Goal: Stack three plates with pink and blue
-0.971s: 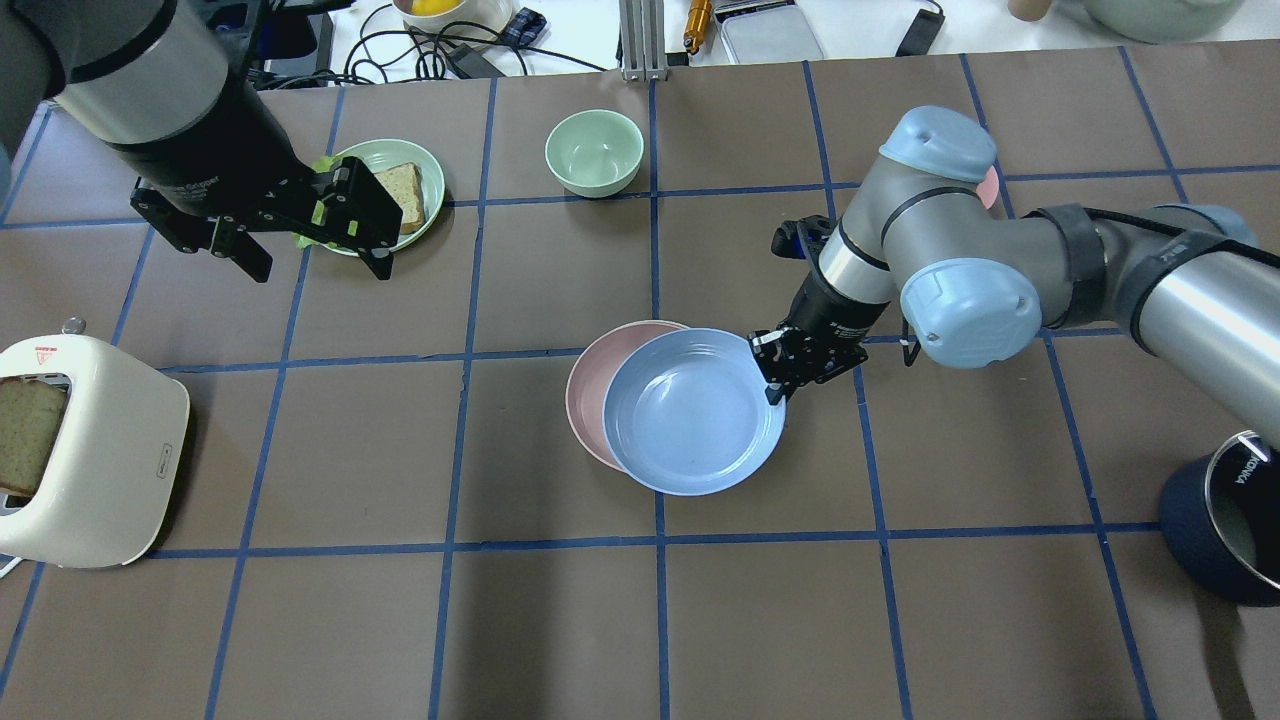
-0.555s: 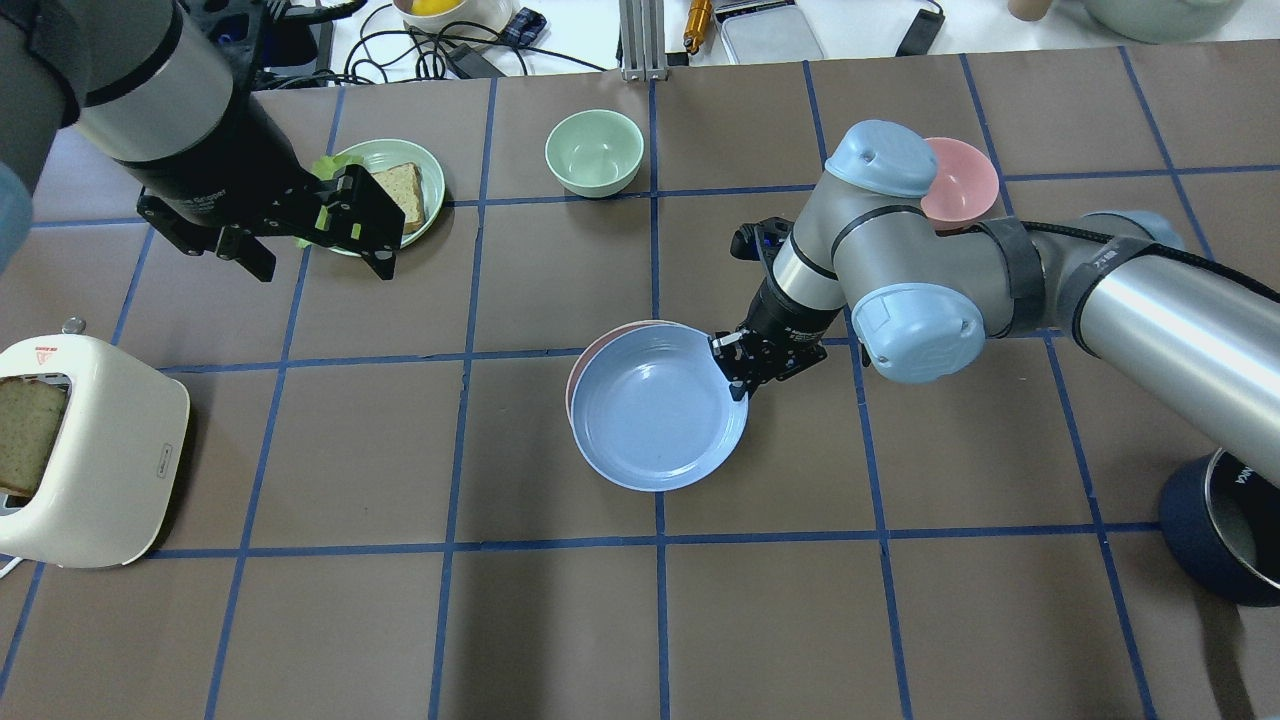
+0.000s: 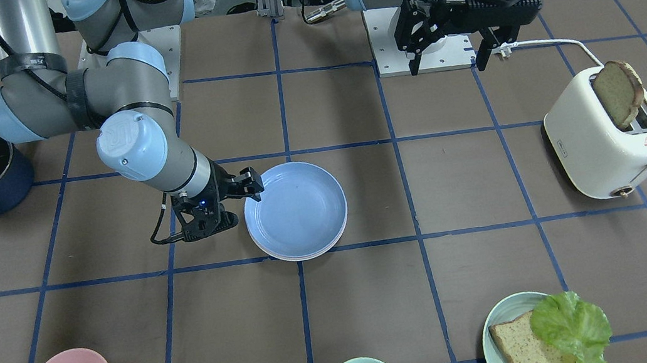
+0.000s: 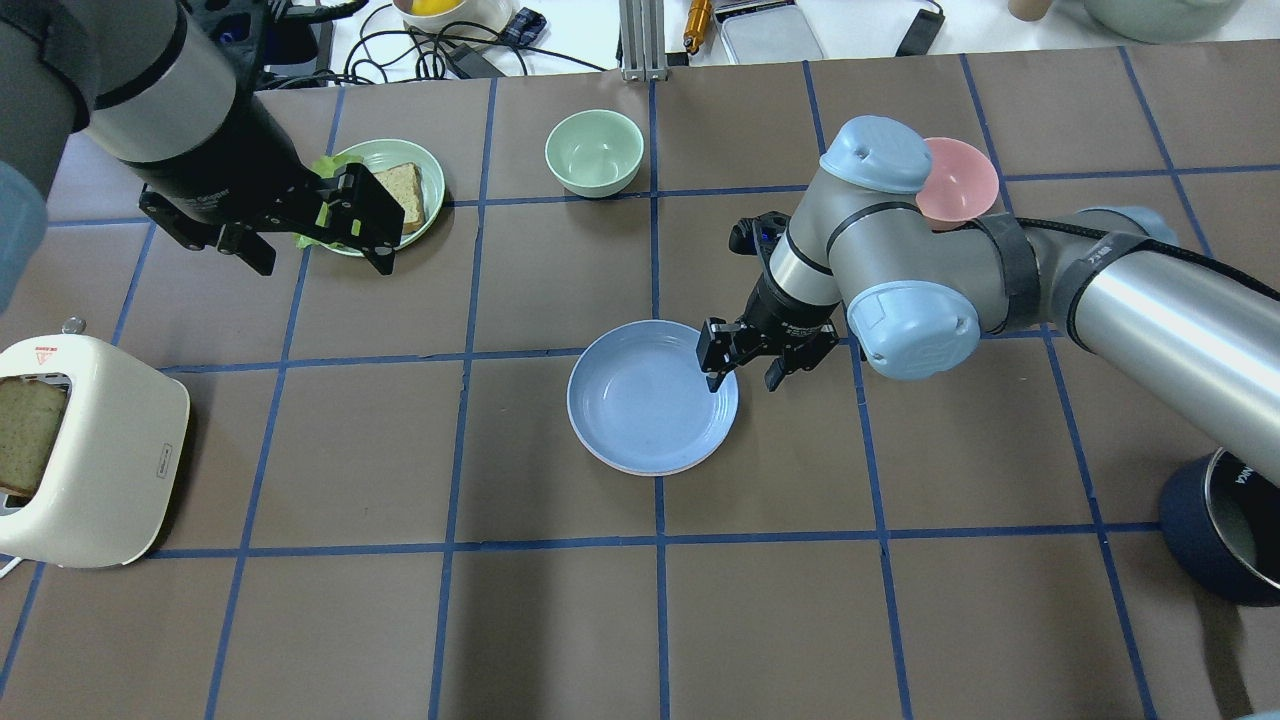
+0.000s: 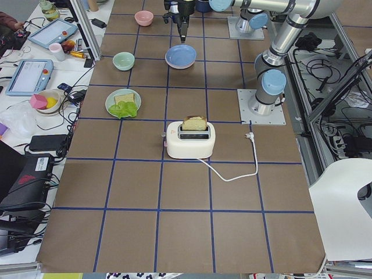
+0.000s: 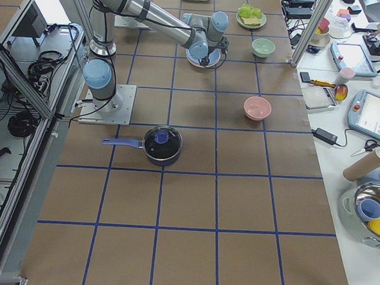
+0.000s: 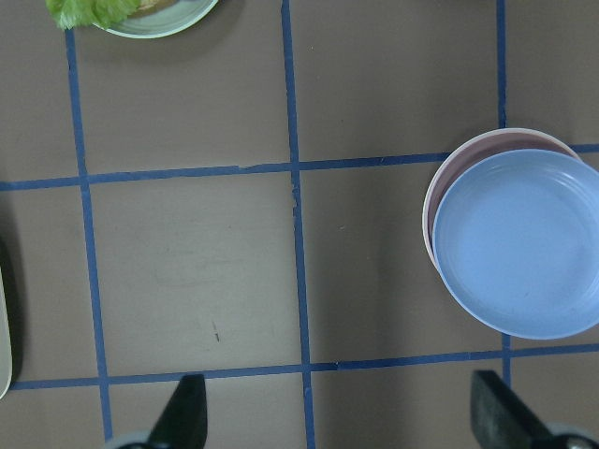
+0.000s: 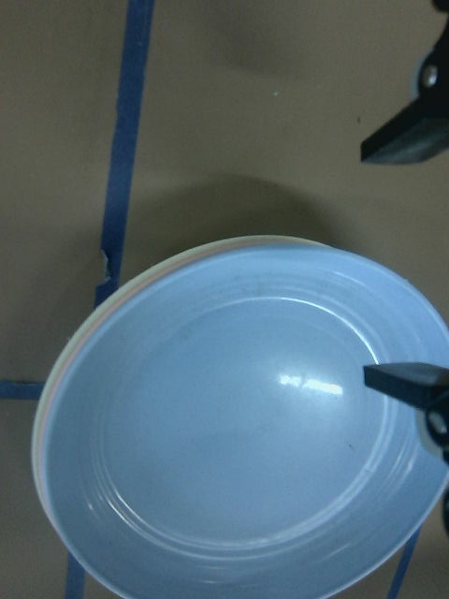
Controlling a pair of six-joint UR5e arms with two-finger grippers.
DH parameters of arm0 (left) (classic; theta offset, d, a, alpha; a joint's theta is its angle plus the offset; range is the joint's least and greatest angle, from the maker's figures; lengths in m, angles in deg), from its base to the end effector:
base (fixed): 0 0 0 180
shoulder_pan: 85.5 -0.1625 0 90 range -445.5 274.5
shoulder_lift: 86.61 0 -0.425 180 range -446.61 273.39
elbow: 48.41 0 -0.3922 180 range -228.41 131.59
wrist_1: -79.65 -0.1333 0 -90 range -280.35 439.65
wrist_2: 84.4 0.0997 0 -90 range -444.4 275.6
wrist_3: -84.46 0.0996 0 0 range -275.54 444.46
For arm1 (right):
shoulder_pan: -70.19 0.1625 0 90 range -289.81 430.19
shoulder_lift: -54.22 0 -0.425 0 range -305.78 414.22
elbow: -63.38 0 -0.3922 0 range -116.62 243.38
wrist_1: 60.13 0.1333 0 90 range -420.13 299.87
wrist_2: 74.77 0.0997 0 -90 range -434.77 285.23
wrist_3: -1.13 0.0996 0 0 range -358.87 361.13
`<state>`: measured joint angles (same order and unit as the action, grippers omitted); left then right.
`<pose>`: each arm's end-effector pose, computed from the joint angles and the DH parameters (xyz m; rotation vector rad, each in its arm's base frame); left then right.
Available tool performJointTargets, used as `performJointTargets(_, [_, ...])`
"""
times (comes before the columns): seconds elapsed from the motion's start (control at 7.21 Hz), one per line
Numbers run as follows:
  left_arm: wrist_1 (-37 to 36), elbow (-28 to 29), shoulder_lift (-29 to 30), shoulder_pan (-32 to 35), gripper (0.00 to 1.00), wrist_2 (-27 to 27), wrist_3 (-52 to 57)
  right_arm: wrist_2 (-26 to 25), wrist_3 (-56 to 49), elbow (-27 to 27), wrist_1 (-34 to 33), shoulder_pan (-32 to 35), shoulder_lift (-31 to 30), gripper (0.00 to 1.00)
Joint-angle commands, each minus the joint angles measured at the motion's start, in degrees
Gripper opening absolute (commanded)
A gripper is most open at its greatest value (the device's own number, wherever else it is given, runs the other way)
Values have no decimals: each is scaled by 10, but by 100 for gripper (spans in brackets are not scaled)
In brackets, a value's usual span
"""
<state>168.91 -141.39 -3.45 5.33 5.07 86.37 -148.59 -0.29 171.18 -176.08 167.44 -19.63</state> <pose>-0.1407 -0.4461 0.5196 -0.0754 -3.1297 0.1259 0.2265 -0.5044 0.2431 -0.1878 2.8527 0.2203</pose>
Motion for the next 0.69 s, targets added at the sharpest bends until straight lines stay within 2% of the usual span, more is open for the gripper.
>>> performJointTargets(0.0, [-1,0,4,0,100,0,-1,-62,-3,-78,78,-1,-16,100])
performJointTargets(0.28, [-1,-4,3,1,100,0,-8,-130,-8,-202,213,-7,-38,100])
performJointTargets(0.42, [-7,-11,-1,1,100,0,-5,-128,-9,-244,269,-12,-63,100])
performJointTargets(0.55, [-14,-18,-4,1,100,0,-7,-133,-8,-259,304,-12,-97,100])
